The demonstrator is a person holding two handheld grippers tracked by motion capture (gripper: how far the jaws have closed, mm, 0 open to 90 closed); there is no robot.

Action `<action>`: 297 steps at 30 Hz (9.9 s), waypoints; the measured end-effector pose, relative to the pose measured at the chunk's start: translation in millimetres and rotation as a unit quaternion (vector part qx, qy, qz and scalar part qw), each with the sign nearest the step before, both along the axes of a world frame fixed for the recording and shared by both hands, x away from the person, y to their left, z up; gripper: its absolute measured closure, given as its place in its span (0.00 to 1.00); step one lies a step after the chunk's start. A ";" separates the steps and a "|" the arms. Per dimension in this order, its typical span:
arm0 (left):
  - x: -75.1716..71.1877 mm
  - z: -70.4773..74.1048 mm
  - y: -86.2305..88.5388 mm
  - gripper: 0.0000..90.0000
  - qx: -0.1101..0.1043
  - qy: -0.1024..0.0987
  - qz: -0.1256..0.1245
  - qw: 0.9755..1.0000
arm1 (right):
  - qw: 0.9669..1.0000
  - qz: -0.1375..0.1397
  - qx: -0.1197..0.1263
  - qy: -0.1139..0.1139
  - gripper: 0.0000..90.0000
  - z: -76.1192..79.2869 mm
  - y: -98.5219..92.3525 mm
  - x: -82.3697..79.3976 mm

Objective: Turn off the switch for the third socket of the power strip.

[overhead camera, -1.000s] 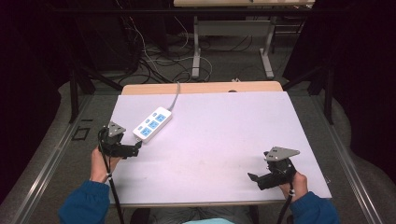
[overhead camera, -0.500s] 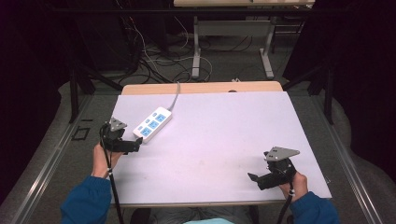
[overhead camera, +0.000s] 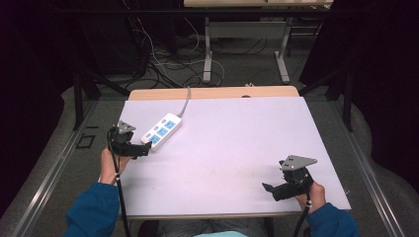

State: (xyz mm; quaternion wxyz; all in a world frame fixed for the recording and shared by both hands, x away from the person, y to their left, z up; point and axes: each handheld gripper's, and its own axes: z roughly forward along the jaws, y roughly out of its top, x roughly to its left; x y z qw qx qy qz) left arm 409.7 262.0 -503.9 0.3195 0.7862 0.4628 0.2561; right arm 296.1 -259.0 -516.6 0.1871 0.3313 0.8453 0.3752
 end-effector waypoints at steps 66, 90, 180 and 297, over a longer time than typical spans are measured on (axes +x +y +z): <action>42.5 -16.2 4.0 1.00 -0.049 0.012 -0.002 0.999 | 1.000 0.003 -0.001 0.004 0.02 -1.0 -0.1 1.5; 50.5 -31.1 4.7 1.00 -0.048 0.028 0.000 0.998 | 1.000 0.004 -0.006 0.009 0.02 -0.7 0.0 1.0; 49.9 -34.3 3.4 1.00 -0.021 0.031 -0.016 0.999 | 1.000 0.005 -0.003 0.009 0.03 -1.0 -0.1 0.7; 41.1 -22.1 -0.1 0.35 -0.032 0.017 -0.004 0.999 | 1.000 0.007 -0.004 0.013 0.02 -0.3 0.0 0.7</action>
